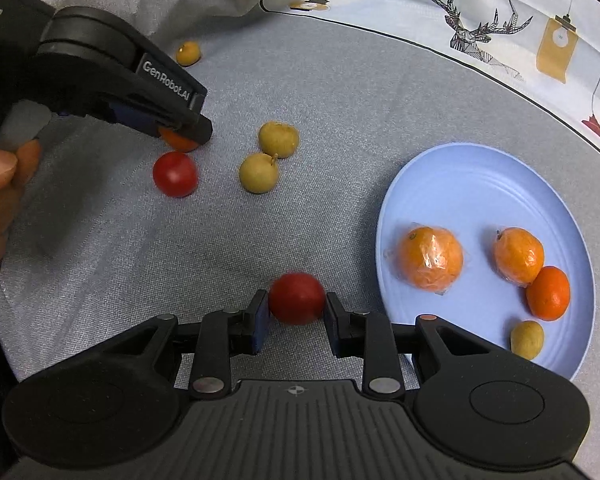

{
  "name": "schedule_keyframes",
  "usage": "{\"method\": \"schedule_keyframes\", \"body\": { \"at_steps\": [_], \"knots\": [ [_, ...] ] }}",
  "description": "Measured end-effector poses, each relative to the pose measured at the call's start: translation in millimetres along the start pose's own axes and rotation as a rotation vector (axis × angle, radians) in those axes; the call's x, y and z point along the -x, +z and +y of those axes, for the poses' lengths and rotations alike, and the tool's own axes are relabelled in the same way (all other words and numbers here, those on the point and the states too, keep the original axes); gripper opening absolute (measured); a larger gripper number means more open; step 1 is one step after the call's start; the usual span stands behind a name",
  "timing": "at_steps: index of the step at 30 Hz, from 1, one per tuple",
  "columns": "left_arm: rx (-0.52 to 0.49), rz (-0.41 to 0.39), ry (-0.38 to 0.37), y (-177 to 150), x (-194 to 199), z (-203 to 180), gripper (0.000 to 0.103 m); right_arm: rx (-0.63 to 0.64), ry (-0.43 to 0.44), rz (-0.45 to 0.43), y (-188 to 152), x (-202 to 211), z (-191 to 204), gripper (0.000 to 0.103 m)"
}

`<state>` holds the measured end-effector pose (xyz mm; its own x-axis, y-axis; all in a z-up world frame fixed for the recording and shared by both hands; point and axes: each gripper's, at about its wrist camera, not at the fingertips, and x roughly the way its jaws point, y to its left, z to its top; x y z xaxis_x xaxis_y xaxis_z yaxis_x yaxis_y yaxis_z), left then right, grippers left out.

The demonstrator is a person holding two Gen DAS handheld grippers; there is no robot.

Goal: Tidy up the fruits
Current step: 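Carry the orange in the left tool over the plate while the right tool carries the tomato there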

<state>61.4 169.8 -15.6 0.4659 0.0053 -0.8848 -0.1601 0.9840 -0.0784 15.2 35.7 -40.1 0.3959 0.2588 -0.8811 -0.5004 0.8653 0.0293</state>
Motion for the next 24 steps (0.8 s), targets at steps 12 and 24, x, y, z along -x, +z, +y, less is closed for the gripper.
{"method": "schedule_keyframes", "body": {
  "at_steps": [12, 24],
  "knots": [
    [-0.023, -0.064, 0.02, 9.5, 10.0, -6.3, 0.04, -0.043, -0.018, -0.112, 4.8, 23.4, -6.7, 0.031],
    [-0.038, -0.1, -0.017, 15.1, 18.8, -26.9, 0.04, -0.109, -0.091, -0.283, 9.3, 56.2, -23.4, 0.031]
  ]
}}
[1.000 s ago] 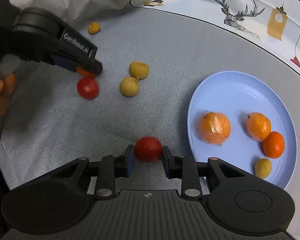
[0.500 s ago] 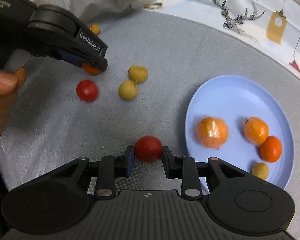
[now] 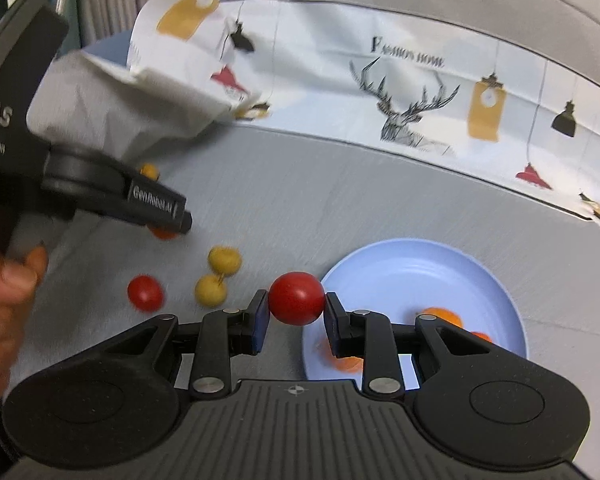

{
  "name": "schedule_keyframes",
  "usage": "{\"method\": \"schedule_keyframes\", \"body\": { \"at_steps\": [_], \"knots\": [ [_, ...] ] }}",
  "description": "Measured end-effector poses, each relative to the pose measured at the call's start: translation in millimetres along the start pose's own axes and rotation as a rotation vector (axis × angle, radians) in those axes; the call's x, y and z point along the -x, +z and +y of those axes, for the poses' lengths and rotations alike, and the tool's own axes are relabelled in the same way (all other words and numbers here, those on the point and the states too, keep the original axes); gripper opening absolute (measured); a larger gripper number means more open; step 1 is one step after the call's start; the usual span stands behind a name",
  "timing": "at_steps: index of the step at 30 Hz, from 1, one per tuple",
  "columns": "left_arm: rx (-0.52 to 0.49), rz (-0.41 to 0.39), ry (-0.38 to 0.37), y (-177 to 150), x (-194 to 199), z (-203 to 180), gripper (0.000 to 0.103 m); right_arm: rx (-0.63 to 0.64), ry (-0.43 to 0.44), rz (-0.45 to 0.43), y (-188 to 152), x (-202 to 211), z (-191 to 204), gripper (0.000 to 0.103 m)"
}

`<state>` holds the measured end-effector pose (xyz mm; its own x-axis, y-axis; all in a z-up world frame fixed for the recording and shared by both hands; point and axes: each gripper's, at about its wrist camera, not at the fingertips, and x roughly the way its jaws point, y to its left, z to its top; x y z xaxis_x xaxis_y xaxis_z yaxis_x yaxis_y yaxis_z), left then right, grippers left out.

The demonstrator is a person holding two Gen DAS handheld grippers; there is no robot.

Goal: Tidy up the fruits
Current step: 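Carry the orange in the left tool over the plate while the right tool carries the tomato there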

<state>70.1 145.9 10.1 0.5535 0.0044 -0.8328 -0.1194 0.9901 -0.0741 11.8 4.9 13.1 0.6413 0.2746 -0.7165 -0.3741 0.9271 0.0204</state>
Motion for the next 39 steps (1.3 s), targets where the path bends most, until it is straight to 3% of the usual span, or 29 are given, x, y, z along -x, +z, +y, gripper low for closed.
{"method": "schedule_keyframes", "body": {
  "at_steps": [15, 39],
  "knots": [
    [0.027, -0.089, -0.045, 3.4, 7.9, -0.8, 0.04, -0.037, -0.046, -0.057, 1.4, 2.5, -14.0, 0.031],
    [0.032, -0.102, -0.065, 3.3, 9.9, -2.2, 0.04, -0.047, -0.056, -0.059, 0.2, 2.8, -19.0, 0.031]
  ]
}}
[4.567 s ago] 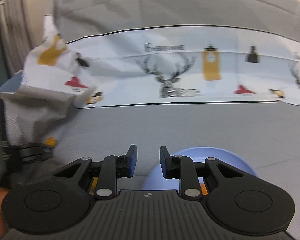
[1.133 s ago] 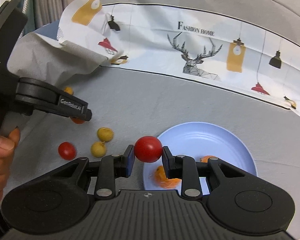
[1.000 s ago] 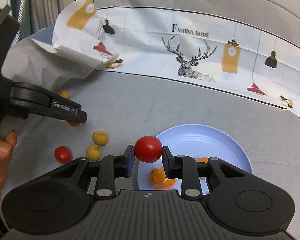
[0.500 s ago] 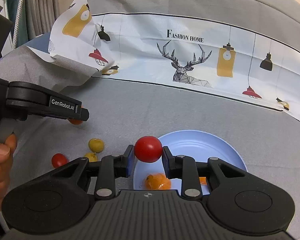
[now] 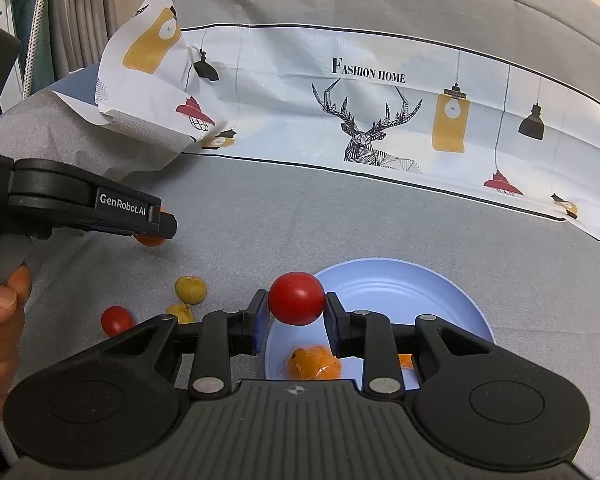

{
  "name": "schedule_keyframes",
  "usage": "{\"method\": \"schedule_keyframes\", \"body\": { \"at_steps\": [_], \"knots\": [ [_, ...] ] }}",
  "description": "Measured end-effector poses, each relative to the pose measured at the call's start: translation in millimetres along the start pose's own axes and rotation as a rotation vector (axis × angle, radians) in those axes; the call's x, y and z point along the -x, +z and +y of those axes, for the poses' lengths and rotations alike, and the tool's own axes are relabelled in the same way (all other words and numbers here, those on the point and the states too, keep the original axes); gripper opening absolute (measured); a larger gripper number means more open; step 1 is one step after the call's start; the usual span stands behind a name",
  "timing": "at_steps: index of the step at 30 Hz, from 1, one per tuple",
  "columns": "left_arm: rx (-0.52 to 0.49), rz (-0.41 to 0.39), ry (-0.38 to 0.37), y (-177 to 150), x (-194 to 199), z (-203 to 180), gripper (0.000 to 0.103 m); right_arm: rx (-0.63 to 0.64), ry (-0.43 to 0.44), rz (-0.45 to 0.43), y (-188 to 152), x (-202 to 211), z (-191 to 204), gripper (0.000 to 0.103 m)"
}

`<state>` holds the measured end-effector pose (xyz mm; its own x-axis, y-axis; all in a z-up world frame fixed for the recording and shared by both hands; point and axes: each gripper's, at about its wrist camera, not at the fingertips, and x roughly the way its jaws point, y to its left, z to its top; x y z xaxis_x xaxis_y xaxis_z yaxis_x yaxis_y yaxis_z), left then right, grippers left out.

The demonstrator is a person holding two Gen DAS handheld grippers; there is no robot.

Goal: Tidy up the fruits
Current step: 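Carry the orange in the left tool over the plate while the right tool carries the tomato there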

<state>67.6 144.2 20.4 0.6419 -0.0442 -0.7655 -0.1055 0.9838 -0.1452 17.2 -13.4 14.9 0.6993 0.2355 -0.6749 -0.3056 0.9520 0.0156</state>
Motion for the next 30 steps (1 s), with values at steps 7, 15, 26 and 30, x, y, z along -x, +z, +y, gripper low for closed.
{"method": "schedule_keyframes", "body": {
  "at_steps": [7, 15, 26, 30],
  "knots": [
    [0.0, -0.002, -0.001, 0.5, 0.2, -0.5, 0.04, 0.003, -0.002, -0.002, 0.0, 0.4, -0.4, 0.031],
    [-0.002, -0.005, -0.002, 0.1, 0.7, -1.2, 0.04, 0.001, -0.007, -0.004, -0.3, 0.7, -0.7, 0.031],
    [-0.007, -0.01, -0.002, -0.4, 2.9, -2.4, 0.04, 0.001, -0.013, -0.009, -0.2, 2.1, -2.5, 0.031],
    [-0.009, -0.011, -0.002, 0.3, 3.0, -3.5, 0.04, 0.001, -0.014, -0.011, -0.1, 2.5, -3.6, 0.031]
  ]
}}
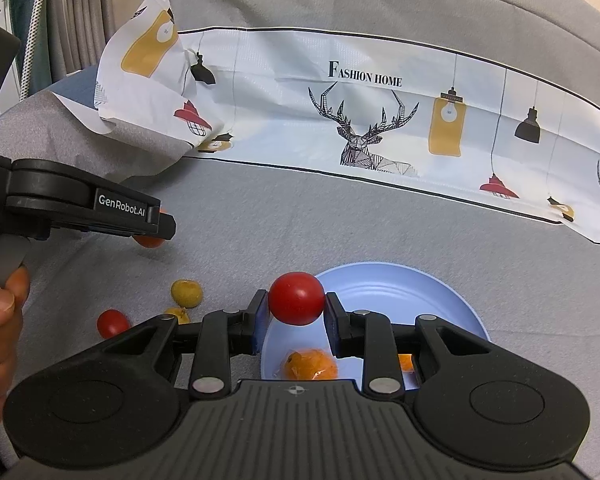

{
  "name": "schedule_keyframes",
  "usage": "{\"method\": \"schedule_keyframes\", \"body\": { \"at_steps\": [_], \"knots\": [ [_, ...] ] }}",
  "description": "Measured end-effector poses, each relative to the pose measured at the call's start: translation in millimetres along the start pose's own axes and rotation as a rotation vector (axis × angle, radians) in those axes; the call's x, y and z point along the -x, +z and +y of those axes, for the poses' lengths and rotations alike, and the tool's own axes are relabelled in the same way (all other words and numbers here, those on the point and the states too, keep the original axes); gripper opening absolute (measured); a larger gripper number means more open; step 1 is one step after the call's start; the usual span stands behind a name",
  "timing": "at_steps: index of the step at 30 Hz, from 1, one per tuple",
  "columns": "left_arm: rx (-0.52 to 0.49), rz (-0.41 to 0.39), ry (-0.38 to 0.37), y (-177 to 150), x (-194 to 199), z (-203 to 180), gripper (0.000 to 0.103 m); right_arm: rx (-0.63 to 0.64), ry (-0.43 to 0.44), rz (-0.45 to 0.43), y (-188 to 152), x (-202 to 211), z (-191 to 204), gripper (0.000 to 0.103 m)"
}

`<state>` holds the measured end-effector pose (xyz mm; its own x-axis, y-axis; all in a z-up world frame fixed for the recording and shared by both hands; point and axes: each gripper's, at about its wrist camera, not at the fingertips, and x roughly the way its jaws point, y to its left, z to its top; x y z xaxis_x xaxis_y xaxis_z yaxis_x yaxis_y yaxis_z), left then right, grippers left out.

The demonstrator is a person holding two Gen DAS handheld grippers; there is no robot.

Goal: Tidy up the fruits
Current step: 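Carry the orange in the left tool over the plate while the right tool carries the tomato there, then open the right tool to drop the tomato on the plate while the left tool releases the orange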

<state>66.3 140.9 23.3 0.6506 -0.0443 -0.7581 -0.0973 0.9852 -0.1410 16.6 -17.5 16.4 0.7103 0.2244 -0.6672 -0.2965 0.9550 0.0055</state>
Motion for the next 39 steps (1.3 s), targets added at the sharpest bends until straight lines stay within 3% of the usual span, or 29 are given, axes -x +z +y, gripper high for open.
{"method": "schedule_keyframes", "body": {
  "at_steps": [23, 33, 36, 39],
  "knots": [
    [-0.08, -0.024, -0.068, -2.4, -0.3, -31.7, 0.04, -0.059, -0.07, -0.029, -2.5, 12.0, -37.1, 0.031],
    [-0.17, -0.024, -0.237, -12.1, 3.4, -65.3, 0.04, -0.225, -0.192, -0.022, -5.8, 20.9, -98.9, 0.031],
    [-0.207, -0.006, -0.293, -18.7, 1.7, -77.4, 0.04, -0.29, -0.197, 0.006, -11.3, 20.0, -117.4, 0.031],
    [-0.241, 0.005, -0.315, -25.0, -1.1, -89.0, 0.04, -0.306, -0.148, 0.038, -16.3, 16.5, -122.2, 0.031]
  ]
}}
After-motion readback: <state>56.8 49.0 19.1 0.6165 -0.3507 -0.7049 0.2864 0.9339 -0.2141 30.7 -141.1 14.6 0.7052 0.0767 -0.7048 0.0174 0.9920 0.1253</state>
